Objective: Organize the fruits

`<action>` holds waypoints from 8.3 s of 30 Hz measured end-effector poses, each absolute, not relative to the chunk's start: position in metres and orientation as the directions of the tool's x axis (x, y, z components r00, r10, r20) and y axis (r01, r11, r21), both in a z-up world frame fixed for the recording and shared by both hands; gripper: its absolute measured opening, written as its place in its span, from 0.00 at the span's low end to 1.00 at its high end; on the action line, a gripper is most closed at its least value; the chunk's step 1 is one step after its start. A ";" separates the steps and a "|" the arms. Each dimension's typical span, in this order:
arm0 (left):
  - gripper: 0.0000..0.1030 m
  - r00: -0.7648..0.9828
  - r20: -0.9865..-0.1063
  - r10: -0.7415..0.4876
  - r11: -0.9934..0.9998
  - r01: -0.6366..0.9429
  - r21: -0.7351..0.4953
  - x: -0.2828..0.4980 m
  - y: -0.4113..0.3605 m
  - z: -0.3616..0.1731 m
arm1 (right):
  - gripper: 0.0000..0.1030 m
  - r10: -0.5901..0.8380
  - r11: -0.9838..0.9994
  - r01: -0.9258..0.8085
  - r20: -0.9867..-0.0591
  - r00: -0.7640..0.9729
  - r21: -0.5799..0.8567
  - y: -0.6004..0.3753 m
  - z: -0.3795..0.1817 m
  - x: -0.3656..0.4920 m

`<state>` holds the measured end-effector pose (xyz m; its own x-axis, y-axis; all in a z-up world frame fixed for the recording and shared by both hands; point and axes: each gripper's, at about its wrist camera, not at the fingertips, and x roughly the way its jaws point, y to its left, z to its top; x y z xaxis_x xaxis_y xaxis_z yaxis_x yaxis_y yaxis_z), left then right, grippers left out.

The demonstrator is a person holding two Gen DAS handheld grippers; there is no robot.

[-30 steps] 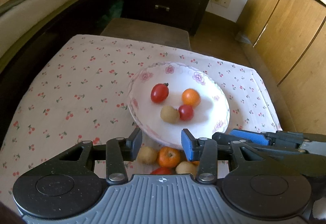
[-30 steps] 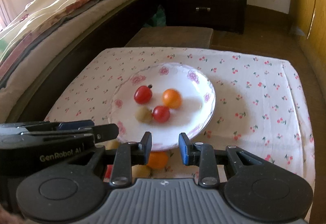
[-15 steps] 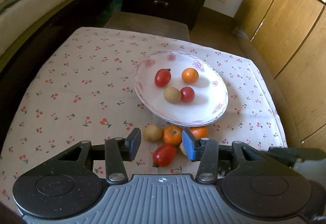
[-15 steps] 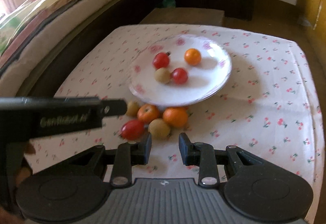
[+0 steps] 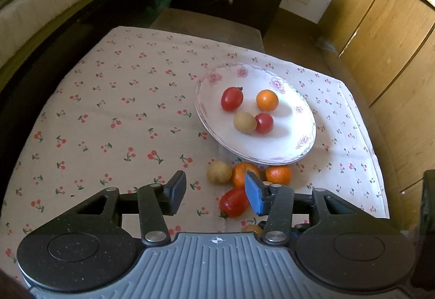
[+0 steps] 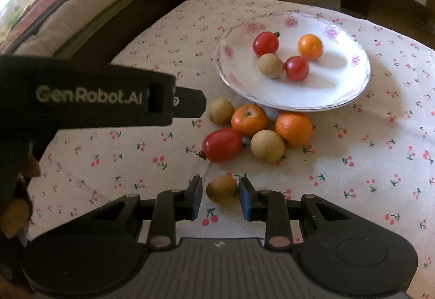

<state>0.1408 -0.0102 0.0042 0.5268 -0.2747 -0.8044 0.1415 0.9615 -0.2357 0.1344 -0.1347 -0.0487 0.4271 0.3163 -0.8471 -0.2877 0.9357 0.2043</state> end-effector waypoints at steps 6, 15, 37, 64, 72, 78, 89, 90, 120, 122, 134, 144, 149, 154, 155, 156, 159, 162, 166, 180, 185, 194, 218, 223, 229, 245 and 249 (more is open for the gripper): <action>0.56 0.503 -0.814 -0.289 0.957 0.151 -0.247 0.141 -0.014 -0.002 | 0.27 0.317 0.935 -0.289 -0.847 0.427 0.204 -0.141 -0.048 0.131; 0.48 0.452 -0.842 -0.295 0.952 0.214 -0.219 0.142 -0.038 -0.017 | 0.27 0.277 0.954 -0.233 -0.859 0.431 0.191 -0.179 -0.043 0.114; 0.38 0.415 -0.880 -0.232 0.950 0.291 -0.113 0.126 -0.057 -0.035 | 0.27 0.238 0.969 -0.169 -0.867 0.437 0.180 -0.203 -0.045 0.105; 0.52 0.412 -0.867 -0.281 0.939 0.304 -0.159 0.090 -0.058 -0.028 | 0.39 0.223 0.973 -0.144 -0.874 0.432 0.178 -0.211 -0.043 0.092; 0.53 0.409 -0.870 -0.274 0.942 0.297 -0.157 0.090 -0.056 -0.030 | 0.39 0.223 0.973 -0.151 -0.877 0.425 0.175 -0.210 -0.044 0.094; 0.53 0.400 -0.877 -0.267 0.942 0.299 -0.150 0.090 -0.056 -0.032 | 0.39 0.207 0.976 -0.147 -0.878 0.432 0.158 -0.210 -0.046 0.097; 0.35 0.400 -0.883 -0.243 0.943 0.312 -0.118 0.087 -0.065 -0.036 | 0.27 0.175 0.979 -0.174 -0.872 0.457 0.105 -0.203 -0.042 0.096; 0.34 0.403 -0.883 -0.240 0.943 0.312 -0.114 0.086 -0.065 -0.036 | 0.27 0.173 0.979 -0.174 -0.871 0.459 0.103 -0.203 -0.040 0.095; 0.34 0.502 -0.819 -0.279 0.955 0.238 -0.179 0.137 -0.058 0.011 | 0.27 0.207 0.977 -0.153 -0.817 0.538 0.147 -0.200 0.009 0.142; 0.34 0.503 -0.818 -0.278 0.955 0.234 -0.181 0.148 -0.061 0.011 | 0.27 0.206 0.978 -0.146 -0.814 0.544 0.149 -0.203 0.010 0.154; 0.32 0.487 -0.838 -0.247 0.967 0.176 -0.183 0.198 -0.064 -0.008 | 0.27 0.195 0.980 -0.143 -0.824 0.531 0.140 -0.208 -0.009 0.211; 0.33 0.484 -0.844 -0.231 0.972 0.152 -0.178 0.207 -0.061 -0.012 | 0.27 0.189 0.981 -0.143 -0.826 0.531 0.133 -0.204 -0.014 0.220; 0.33 0.489 -0.843 -0.224 0.974 0.141 -0.178 0.210 -0.060 -0.012 | 0.28 0.190 0.981 -0.137 -0.821 0.539 0.136 -0.203 -0.015 0.223; 0.34 0.511 -0.831 -0.221 0.975 0.135 -0.176 0.210 -0.058 -0.006 | 0.28 0.193 0.981 -0.130 -0.807 0.558 0.144 -0.202 -0.011 0.224; 0.33 0.512 -0.830 -0.221 0.975 0.135 -0.176 0.210 -0.058 -0.005 | 0.28 0.193 0.981 -0.131 -0.806 0.560 0.144 -0.202 -0.010 0.224; 0.33 0.513 -0.830 -0.221 0.975 0.134 -0.177 0.210 -0.058 -0.005 | 0.28 0.193 0.981 -0.130 -0.805 0.561 0.144 -0.202 -0.010 0.224; 0.34 0.509 -0.831 -0.224 0.974 0.133 -0.181 0.210 -0.058 -0.005 | 0.28 0.190 0.982 -0.129 -0.805 0.562 0.141 -0.202 -0.010 0.224; 0.34 0.511 -0.829 -0.229 0.973 0.133 -0.187 0.210 -0.059 -0.003 | 0.28 0.187 0.982 -0.122 -0.804 0.565 0.143 -0.204 -0.008 0.223; 0.37 0.517 -0.824 -0.233 0.972 0.141 -0.186 0.208 -0.060 0.000 | 0.28 0.178 0.984 -0.111 -0.800 0.572 0.140 -0.207 -0.006 0.222; 0.42 0.544 -0.803 -0.243 0.970 0.164 -0.182 0.197 -0.060 0.012 | 0.29 0.166 0.986 -0.094 -0.790 0.591 0.137 -0.208 0.005 0.209; 0.44 0.553 -0.795 -0.250 0.968 0.160 -0.193 0.190 -0.055 0.016 | 0.29 0.173 0.985 -0.105 -0.784 0.597 0.138 -0.205 0.012 0.199; 0.44 0.546 -0.803 -0.240 0.970 0.155 -0.185 0.171 -0.047 0.016 | 0.29 0.200 0.980 -0.106 -0.792 0.576 0.170 -0.198 0.008 0.178; 0.46 0.508 -0.832 -0.223 0.974 0.138 -0.177 0.159 -0.038 0.008 | 0.29 0.251 0.966 -0.068 -0.830 0.499 0.251 -0.195 -0.016 0.171; 0.47 0.501 -0.836 -0.224 0.974 0.131 -0.183 0.160 -0.034 0.006 | 0.30 0.247 0.966 -0.062 -0.835 0.491 0.249 -0.192 -0.022 0.177; 0.49 0.493 -0.839 -0.228 0.974 0.121 -0.193 0.161 -0.030 0.004 | 0.35 0.228 0.971 -0.051 -0.846 0.482 0.233 -0.189 -0.033 0.184; 0.52 0.464 -0.852 -0.244 0.970 0.115 -0.215 0.166 -0.033 -0.008 | 0.34 0.230 0.972 -0.063 -0.854 0.467 0.228 -0.194 -0.040 0.179; 0.51 0.459 -0.856 -0.238 0.971 0.126 -0.202 0.168 -0.038 -0.014 | 0.34 0.230 0.972 -0.072 -0.854 0.466 0.222 -0.198 -0.038 0.172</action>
